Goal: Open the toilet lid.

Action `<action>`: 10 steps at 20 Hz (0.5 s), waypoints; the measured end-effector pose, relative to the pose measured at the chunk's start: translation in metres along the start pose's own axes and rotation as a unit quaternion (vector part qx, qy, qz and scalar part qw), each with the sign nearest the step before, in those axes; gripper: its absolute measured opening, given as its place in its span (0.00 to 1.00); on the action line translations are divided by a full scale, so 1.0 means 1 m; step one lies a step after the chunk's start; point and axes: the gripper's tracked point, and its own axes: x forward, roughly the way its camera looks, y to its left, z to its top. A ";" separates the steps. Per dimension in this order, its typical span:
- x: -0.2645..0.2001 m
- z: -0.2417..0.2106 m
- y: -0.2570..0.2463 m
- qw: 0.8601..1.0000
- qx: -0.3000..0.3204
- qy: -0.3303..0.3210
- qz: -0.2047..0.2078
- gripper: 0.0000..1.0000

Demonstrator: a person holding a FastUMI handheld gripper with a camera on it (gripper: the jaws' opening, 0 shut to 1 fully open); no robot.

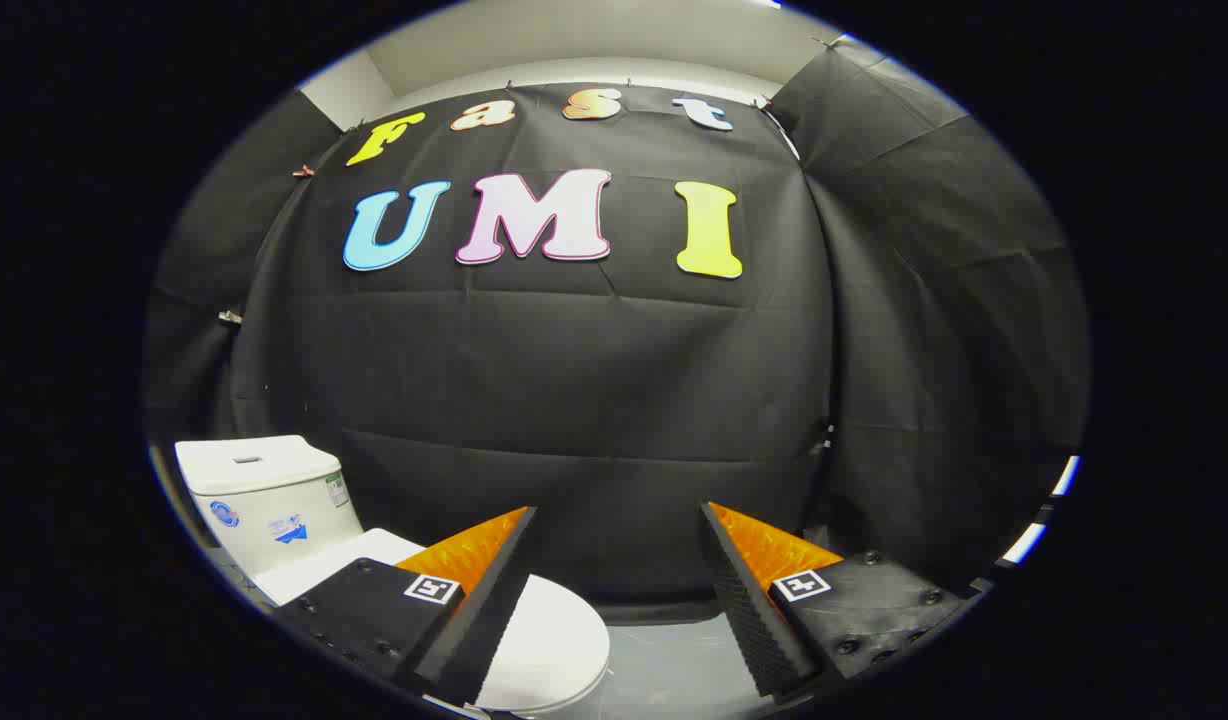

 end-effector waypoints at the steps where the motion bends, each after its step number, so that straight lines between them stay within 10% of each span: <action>1: 0.000 -0.001 0.000 1.000 0.000 0.001 0.001 0.98; 10: 0.000 -0.003 0.000 1.000 0.001 0.007 0.001 0.98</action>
